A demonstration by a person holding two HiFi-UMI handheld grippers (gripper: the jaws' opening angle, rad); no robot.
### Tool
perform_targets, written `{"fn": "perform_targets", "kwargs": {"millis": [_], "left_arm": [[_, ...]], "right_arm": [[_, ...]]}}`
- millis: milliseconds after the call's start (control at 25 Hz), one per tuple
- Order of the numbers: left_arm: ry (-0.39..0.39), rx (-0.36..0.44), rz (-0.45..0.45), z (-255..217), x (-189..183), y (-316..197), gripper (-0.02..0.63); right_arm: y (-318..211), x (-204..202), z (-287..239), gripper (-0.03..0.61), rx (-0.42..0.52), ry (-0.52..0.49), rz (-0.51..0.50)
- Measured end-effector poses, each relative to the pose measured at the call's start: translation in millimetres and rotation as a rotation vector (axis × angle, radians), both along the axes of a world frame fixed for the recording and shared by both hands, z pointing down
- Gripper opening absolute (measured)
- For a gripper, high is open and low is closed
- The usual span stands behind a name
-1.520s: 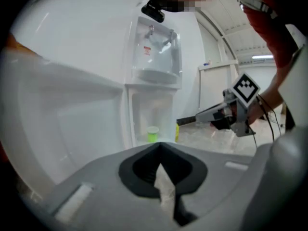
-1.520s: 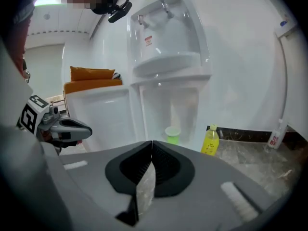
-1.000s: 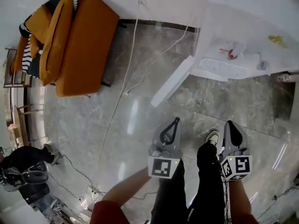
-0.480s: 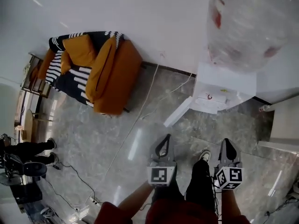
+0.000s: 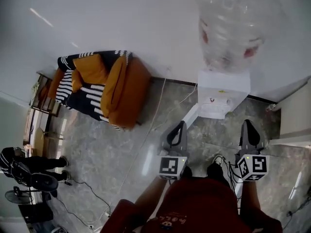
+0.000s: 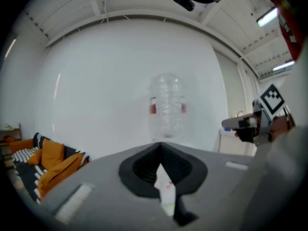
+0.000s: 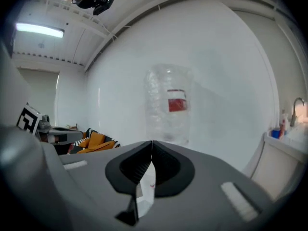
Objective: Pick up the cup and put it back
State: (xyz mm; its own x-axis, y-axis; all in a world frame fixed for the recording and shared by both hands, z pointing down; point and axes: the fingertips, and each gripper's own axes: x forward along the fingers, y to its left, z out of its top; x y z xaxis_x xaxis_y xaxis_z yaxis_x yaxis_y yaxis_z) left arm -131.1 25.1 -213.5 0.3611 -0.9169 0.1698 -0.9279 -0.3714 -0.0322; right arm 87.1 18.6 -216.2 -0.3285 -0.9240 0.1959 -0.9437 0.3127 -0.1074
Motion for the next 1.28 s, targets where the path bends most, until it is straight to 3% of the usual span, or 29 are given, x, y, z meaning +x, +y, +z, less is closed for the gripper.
{"fn": "perform_targets", "kwargs": {"millis": [120, 240, 400, 520, 1280], "left_arm": [[-0.034, 0.03, 0.054, -31, 14, 0, 0.0], [-0.056, 0.111, 0.076, -63, 24, -1, 0.0], [0.015, 0.179, 0.067, -91, 22, 0, 0.0], [0.022, 0.216, 0.056, -101, 18, -3, 0.0], [0.026, 0.204, 0.017, -91, 12, -4, 0.0]], "right_arm": [[2, -1, -31, 0.002, 0.085, 0.078, 0.002], [3, -5, -55, 0.002, 0.16, 0.115, -0.016], [6, -9, -75, 0.002, 0.226, 0.126, -0.005], [6, -13, -80, 0.002, 0.256, 0.157, 0.0], [4, -9, -66, 0.002, 0.226, 0.172, -0.004]]}}
